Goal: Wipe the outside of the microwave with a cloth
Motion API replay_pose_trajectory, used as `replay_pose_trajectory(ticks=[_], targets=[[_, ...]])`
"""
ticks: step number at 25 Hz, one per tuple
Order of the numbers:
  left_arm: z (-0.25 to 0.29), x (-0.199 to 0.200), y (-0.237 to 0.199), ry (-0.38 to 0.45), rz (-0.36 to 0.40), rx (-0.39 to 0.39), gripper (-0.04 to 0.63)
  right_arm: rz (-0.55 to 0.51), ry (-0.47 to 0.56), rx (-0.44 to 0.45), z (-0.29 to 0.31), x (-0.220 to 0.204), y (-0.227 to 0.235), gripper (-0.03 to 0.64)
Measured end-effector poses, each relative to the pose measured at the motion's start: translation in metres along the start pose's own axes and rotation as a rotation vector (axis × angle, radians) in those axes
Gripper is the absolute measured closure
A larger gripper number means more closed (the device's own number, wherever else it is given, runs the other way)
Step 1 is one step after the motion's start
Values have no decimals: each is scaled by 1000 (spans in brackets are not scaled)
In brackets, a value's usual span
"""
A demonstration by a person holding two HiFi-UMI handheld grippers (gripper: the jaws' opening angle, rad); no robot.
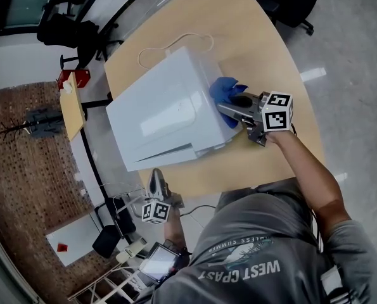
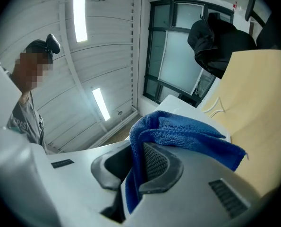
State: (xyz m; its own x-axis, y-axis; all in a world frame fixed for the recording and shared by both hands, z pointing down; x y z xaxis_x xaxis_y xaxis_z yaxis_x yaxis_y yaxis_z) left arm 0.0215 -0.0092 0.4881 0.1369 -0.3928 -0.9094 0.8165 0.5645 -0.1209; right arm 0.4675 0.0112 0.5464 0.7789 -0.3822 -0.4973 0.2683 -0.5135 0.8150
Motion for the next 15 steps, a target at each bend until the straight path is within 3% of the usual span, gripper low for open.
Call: replay_pose_trajectory(ticks=[10,15], targets=[[-11,2,-18,54,-18,13,572,-95,-57,-79,16,25,-7,566],[-11,19,-31,120,41,32,572,-265,-70,-150,11,67,-30,566]])
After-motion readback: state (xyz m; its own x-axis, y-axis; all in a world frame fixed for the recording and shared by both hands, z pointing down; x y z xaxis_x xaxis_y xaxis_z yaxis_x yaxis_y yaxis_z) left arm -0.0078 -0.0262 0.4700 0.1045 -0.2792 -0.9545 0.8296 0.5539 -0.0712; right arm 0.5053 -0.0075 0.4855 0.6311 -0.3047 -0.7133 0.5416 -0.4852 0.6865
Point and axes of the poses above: the fingertips, and each gripper's own axes: z forward along the fingers, y to its right, x out of its top, the point moved 8 cm from there along -z, backward along the fingers, and after that the axes turned 5 degrees about z, right-handed, at the moved point
